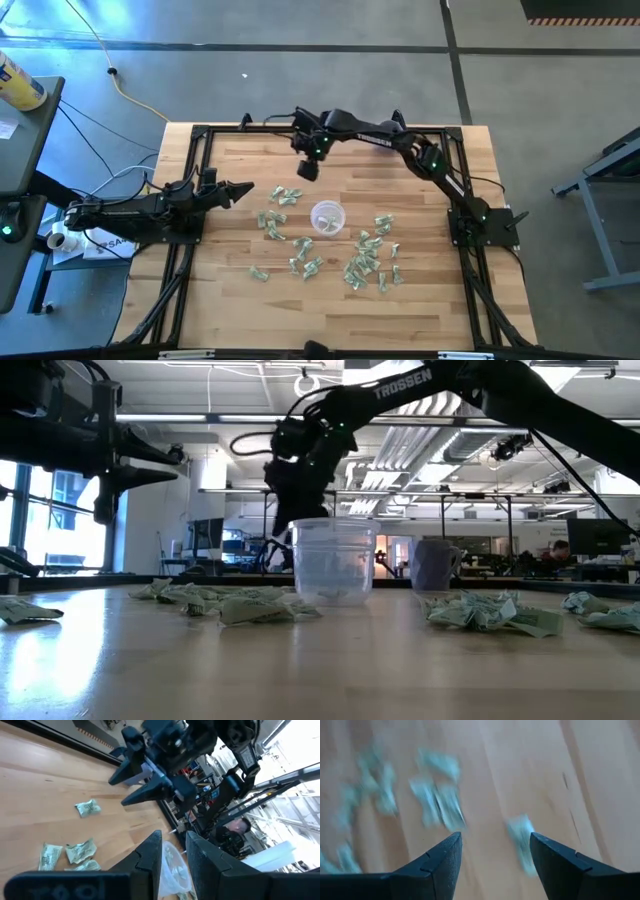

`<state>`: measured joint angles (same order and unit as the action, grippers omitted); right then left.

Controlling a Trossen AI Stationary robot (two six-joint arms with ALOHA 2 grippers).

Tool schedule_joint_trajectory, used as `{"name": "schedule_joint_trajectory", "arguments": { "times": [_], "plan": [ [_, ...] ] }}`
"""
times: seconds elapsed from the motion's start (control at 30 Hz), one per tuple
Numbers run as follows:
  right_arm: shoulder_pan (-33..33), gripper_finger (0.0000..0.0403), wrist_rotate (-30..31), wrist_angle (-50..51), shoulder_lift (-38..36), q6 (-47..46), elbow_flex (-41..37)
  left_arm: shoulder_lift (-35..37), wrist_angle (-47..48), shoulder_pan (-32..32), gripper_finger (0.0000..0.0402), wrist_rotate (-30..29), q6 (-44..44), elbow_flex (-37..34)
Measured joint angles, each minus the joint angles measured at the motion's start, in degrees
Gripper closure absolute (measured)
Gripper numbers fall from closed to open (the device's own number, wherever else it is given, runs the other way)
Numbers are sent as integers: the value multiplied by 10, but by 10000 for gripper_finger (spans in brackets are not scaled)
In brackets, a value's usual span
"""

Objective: Pick and place Stevia / Truvia into bins
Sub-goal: Put the green stevia packet into the transparent bin

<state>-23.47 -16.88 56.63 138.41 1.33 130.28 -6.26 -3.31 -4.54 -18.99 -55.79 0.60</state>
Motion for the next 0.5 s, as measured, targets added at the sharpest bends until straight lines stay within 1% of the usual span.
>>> {"name": "schedule_joint_trajectory", "arguments": {
  "times": [0.07,0.17,0.27,0.37,0.43,0.5],
  "plan": [
    [8,178,11,-29,4,-7,0,0,0,0,277,-1,0,0],
    [15,178,72,-25,23,-6,0,0,0,0,277,-1,-2,0],
    [13,178,69,13,37,-74,-2,0,-1,0,277,-1,-8,0],
    [10,178,80,58,35,-132,0,0,-1,0,277,-1,-15,0],
    [9,178,102,89,35,-135,7,0,-1,0,277,-1,-15,0],
    [10,178,138,115,37,-95,24,0,-1,0,277,-1,-15,0]
  ]
}}
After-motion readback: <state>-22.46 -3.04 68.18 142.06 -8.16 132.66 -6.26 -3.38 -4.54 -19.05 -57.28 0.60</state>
